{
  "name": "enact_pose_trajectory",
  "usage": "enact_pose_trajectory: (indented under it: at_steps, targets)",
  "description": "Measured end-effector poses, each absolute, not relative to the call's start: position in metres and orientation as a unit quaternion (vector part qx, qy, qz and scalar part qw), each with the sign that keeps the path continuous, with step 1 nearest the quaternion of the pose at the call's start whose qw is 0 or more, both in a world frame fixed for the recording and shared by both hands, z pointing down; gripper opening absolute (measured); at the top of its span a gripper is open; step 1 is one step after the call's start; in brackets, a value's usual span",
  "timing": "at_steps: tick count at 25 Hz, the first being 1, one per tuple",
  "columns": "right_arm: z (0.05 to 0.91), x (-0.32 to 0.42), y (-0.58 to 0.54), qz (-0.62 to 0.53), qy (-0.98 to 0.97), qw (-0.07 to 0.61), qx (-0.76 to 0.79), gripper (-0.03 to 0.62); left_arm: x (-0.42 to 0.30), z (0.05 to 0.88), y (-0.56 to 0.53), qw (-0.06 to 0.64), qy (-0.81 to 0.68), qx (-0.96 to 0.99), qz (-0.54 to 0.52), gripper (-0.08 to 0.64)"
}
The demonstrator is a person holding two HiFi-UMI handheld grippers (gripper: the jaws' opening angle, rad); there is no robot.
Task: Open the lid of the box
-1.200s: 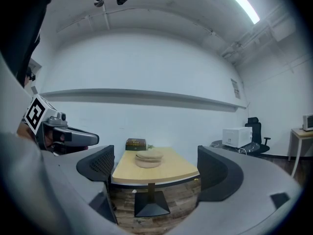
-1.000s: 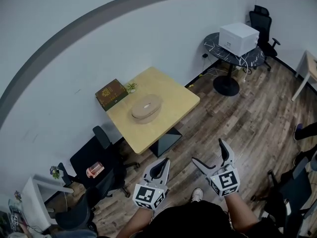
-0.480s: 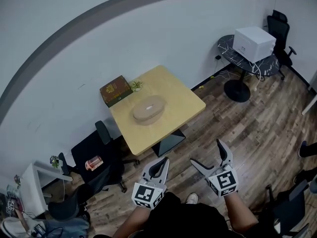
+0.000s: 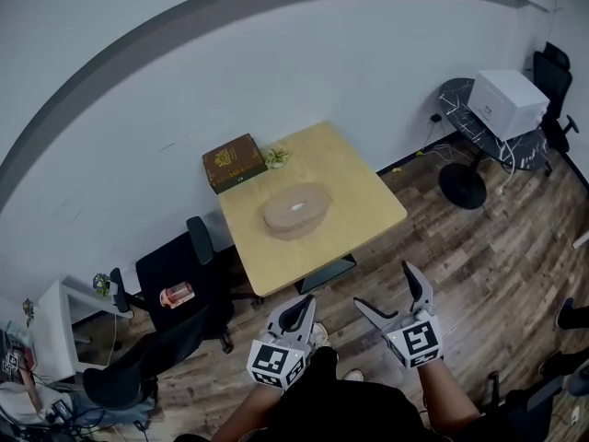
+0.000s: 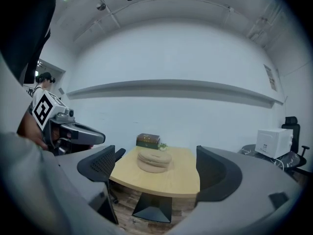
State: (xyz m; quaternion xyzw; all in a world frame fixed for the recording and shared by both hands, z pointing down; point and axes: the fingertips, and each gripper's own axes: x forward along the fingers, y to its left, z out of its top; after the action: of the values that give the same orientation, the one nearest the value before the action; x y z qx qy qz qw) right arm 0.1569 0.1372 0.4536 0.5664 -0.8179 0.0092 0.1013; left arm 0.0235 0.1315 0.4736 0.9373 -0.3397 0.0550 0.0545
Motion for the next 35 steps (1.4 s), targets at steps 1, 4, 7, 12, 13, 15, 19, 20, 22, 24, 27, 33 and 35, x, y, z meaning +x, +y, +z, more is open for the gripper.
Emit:
enact_pose_trajectory:
  at_steps: [1,4,7,12,13,15,19,20,22,24,27,33,35]
  targets:
    - [0.455,0.156,0.127,0.008,-0.820,0.104,0.563,0.522,0.024,0.473,0.121,0.055,-0.343,0.936,0.052,0.020]
    - [0.458,0.152,0.098,0.011,-0.824,0.107,0.556,0.522,0.028,0.468,0.091,0.051,-0.347,0.935,0.048,0.020]
    - [0.458,0.147,0.072,0.001,-0.833,0.118,0.540,0.522,0.027,0.467,0.065,0.055,-0.355,0.932,0.047,0.020]
    - [0.458,0.144,0.024,-0.002,-0.831,0.122,0.543,0.518,0.020,0.465,0.021,0.059,-0.365,0.928,0.049,0.020]
    - [0.458,0.143,0.015,-0.002,-0.830,0.122,0.544,0.515,0.017,0.464,0.014,0.058,-0.368,0.927,0.049,0.020]
    - [0.458,0.138,-0.002,0.002,-0.832,0.118,0.542,0.515,0.010,0.463,-0.003,0.057,-0.374,0.924,0.049,0.020]
    - [0.458,0.122,-0.037,-0.001,-0.843,0.121,0.524,0.515,-0.008,0.463,-0.036,0.055,-0.388,0.919,0.051,0.020]
    - [0.458,0.118,-0.047,-0.001,-0.846,0.124,0.519,0.515,-0.012,0.462,-0.045,0.054,-0.391,0.917,0.051,0.020]
    - [0.460,0.110,-0.063,0.003,-0.850,0.127,0.511,0.511,-0.022,0.462,-0.060,0.051,-0.398,0.915,0.049,0.020]
    - [0.463,0.101,-0.076,0.006,-0.856,0.131,0.501,0.509,-0.030,0.463,-0.075,0.048,-0.403,0.913,0.047,0.020]
    - [0.464,0.088,-0.092,0.007,-0.870,0.131,0.476,0.511,-0.038,0.463,-0.093,0.045,-0.407,0.911,0.045,0.020]
    - [0.457,0.083,-0.125,-0.003,-0.889,0.130,0.440,0.511,-0.046,0.460,-0.121,0.053,-0.420,0.905,0.033,0.020]
    - [0.460,0.079,-0.133,0.009,-0.898,0.141,0.418,0.511,-0.046,0.462,-0.129,0.056,-0.426,0.902,0.036,0.020]
